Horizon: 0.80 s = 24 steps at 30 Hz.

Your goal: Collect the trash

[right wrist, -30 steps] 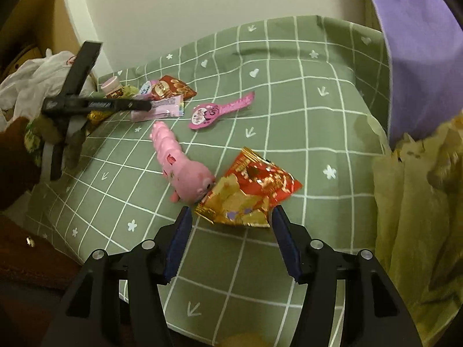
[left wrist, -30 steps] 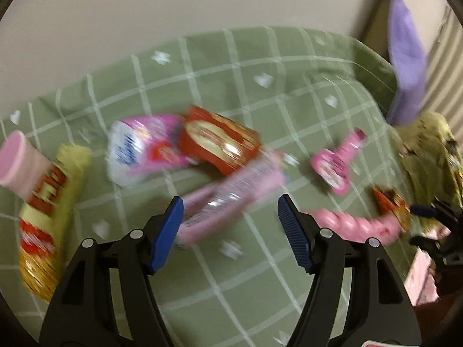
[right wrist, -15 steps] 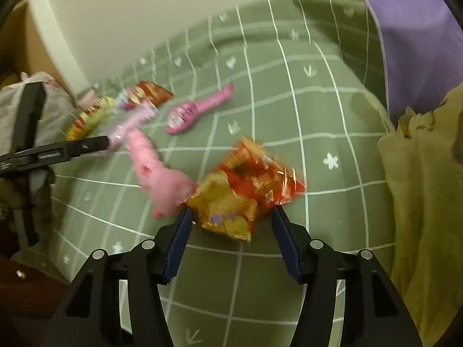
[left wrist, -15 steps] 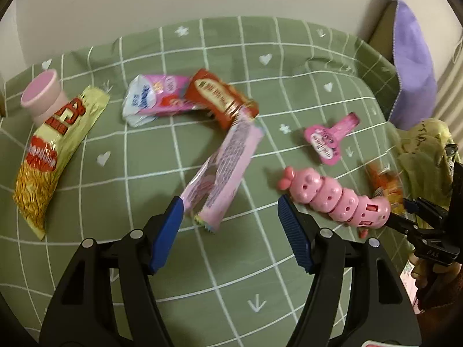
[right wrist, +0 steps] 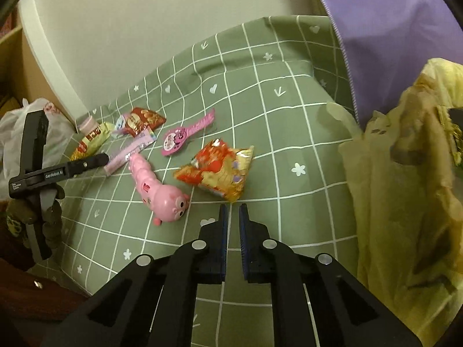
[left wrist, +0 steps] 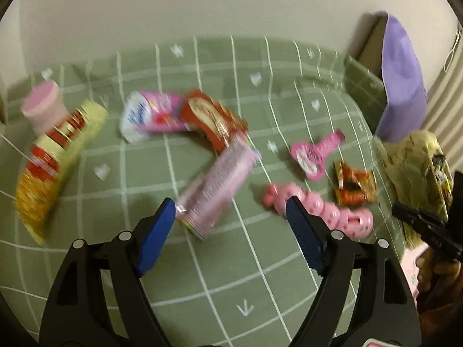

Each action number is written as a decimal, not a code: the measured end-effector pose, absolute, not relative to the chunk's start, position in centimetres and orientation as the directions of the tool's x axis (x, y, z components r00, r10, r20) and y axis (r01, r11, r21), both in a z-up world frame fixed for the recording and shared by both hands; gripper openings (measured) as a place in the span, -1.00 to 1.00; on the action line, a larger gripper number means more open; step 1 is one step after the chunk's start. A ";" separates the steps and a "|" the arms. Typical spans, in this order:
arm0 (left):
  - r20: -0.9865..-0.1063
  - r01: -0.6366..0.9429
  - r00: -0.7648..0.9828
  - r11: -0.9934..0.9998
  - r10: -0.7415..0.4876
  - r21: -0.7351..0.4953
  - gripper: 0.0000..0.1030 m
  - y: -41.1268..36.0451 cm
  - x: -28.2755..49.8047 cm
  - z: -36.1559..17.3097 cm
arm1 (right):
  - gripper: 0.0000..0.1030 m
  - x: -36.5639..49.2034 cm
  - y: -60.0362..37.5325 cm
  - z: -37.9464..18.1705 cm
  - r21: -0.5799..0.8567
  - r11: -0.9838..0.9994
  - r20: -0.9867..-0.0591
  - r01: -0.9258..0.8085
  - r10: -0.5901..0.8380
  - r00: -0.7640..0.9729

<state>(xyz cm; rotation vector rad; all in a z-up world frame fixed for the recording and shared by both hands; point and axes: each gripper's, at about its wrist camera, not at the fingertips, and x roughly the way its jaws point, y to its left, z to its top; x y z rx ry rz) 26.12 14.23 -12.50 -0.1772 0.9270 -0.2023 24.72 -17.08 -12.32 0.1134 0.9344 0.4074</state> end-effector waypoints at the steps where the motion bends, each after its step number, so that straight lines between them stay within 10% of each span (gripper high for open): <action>1: -0.771 0.090 0.591 0.970 -0.236 -0.227 0.45 14.5 26.4 -12.2 | -0.81 24.6 -17.2 -12.2 0.272 0.919 -0.752 -0.285 0.387 0.533; 4: -0.791 0.086 0.583 0.982 -0.185 -0.167 0.45 14.7 27.8 -12.0 | -0.67 24.4 -17.7 -11.5 0.269 0.927 -0.733 -0.261 0.373 0.569; 7: -0.815 0.101 0.550 0.983 -0.185 -0.155 0.34 14.5 29.5 -12.6 | 0.04 24.3 -17.9 -11.0 0.305 0.913 -0.708 -0.272 0.408 0.576; 24: -0.855 0.128 0.474 0.977 -0.211 -0.170 -0.68 12.6 30.0 -14.1 | 0.03 30.1 -15.4 -13.8 0.328 0.912 -0.753 -0.248 0.411 0.514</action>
